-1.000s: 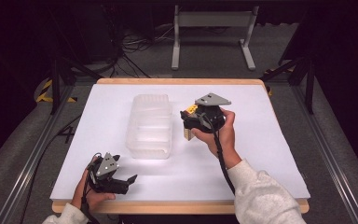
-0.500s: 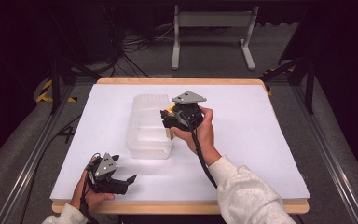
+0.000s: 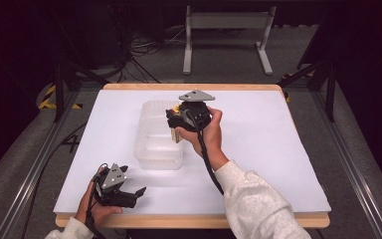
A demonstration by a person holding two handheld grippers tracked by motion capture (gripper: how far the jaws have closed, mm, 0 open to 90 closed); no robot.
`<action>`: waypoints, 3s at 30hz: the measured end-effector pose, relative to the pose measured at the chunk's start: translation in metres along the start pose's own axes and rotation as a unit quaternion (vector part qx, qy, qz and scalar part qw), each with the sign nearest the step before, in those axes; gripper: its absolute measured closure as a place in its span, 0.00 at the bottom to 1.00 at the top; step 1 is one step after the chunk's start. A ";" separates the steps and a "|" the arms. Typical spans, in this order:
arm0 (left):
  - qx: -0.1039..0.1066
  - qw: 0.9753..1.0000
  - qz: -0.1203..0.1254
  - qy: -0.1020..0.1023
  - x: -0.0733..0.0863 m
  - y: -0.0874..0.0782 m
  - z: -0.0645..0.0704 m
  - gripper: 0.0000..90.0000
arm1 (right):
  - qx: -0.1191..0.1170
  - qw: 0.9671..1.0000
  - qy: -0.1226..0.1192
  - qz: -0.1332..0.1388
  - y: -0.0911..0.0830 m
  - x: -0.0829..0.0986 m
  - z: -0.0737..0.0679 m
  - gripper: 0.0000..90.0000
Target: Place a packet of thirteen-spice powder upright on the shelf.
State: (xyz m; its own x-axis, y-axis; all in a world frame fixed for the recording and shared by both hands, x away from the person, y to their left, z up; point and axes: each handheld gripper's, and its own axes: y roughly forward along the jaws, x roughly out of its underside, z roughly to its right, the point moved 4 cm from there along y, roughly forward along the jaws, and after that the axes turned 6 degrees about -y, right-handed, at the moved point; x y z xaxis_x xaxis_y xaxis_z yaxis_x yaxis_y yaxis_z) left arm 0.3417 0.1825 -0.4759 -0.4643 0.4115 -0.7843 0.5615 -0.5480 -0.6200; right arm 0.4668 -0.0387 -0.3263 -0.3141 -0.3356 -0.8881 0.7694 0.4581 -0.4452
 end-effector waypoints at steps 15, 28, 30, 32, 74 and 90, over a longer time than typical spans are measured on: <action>0.005 1.000 0.000 0.001 0.001 0.000 -0.001 0.06 | 0.027 0.999 0.042 0.001 0.034 -0.002 -0.007 0.34; 0.004 1.000 -0.001 0.000 0.002 0.000 -0.001 0.06 | 0.030 0.998 0.048 -0.019 0.048 0.019 -0.024 0.33; 0.005 1.000 -0.002 0.000 0.002 0.000 -0.001 0.06 | 0.030 0.998 0.045 -0.020 0.048 0.020 -0.023 0.33; 0.004 1.000 -0.002 0.002 0.001 0.000 -0.001 0.06 | 0.025 0.998 0.042 -0.034 0.048 0.026 -0.024 0.33; -0.004 1.000 -0.004 -0.001 0.001 0.001 -0.001 0.06 | -0.044 0.992 -0.097 -0.073 0.031 0.040 -0.016 0.17; -0.006 1.000 -0.007 0.001 0.001 0.001 0.000 0.06 | -0.064 0.986 -0.138 -0.073 0.009 0.040 -0.003 0.15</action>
State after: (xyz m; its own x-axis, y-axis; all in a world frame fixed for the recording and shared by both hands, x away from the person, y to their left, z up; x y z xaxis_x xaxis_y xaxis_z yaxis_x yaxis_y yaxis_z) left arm 0.3421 0.1821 -0.4772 -0.4712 0.4201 -0.7756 0.5637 -0.5329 -0.6311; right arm 0.4598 -0.0458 -0.3659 -0.2400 -0.6087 -0.7562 0.6446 0.4826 -0.5930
